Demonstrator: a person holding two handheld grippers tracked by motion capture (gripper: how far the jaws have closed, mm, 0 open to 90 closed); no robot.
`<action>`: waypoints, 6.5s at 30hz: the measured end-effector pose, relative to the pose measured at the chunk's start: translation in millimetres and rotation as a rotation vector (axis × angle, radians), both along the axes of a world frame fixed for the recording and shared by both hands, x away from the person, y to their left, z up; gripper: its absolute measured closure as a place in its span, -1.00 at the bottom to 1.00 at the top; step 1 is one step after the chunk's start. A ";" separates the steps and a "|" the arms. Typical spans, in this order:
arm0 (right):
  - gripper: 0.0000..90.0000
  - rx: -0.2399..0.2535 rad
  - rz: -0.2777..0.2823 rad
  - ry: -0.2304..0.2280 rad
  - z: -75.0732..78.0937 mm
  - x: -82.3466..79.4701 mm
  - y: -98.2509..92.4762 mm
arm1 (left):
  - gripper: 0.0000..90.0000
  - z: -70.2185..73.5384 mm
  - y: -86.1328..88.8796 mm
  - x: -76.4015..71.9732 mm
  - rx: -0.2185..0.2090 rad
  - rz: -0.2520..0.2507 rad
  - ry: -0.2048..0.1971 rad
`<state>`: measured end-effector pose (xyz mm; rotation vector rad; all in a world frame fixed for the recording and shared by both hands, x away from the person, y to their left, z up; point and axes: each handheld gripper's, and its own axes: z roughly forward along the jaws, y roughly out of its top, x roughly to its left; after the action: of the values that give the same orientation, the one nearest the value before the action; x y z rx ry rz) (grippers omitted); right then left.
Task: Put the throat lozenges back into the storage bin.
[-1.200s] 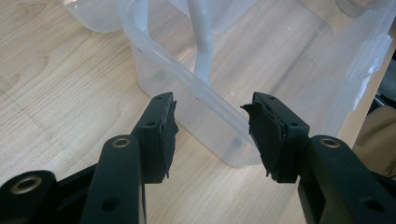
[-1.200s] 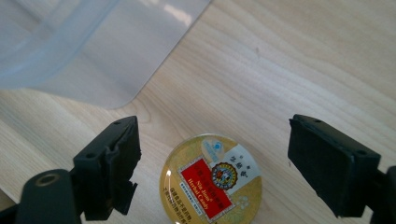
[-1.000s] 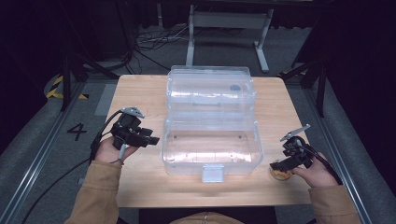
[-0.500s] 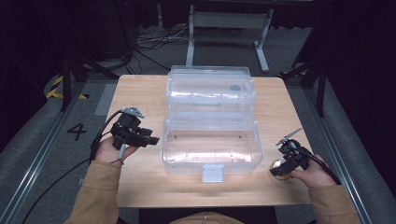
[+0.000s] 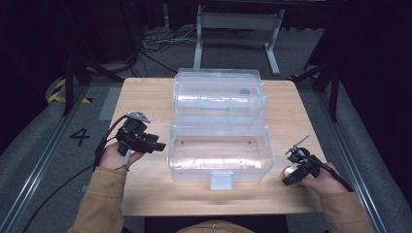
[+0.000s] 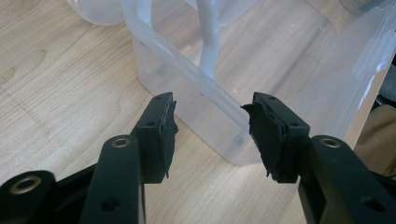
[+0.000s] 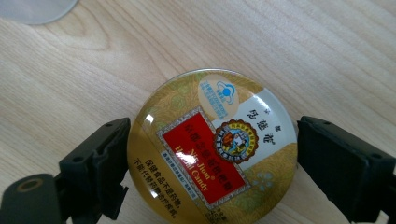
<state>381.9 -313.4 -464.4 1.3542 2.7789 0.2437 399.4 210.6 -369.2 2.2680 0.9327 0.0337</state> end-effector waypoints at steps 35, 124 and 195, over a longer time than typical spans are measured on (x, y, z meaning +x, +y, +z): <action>-0.55 0.035 -0.010 -0.050 13.7 1.1 1.0 | 0.12 -0.1 6.1 -1.5 -0.008 0.027 0.001; -0.55 0.124 0.331 -0.109 104.4 31.3 127.5 | 0.12 -2.8 19.9 -6.3 -0.018 0.071 0.003; -0.55 -0.003 0.207 -0.038 47.8 33.1 135.3 | 0.12 -6.6 22.2 -4.1 -0.015 0.076 0.020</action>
<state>415.0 -178.1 -416.6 1.0486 2.8855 0.2686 395.3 232.8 -375.9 2.2220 1.0260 0.0372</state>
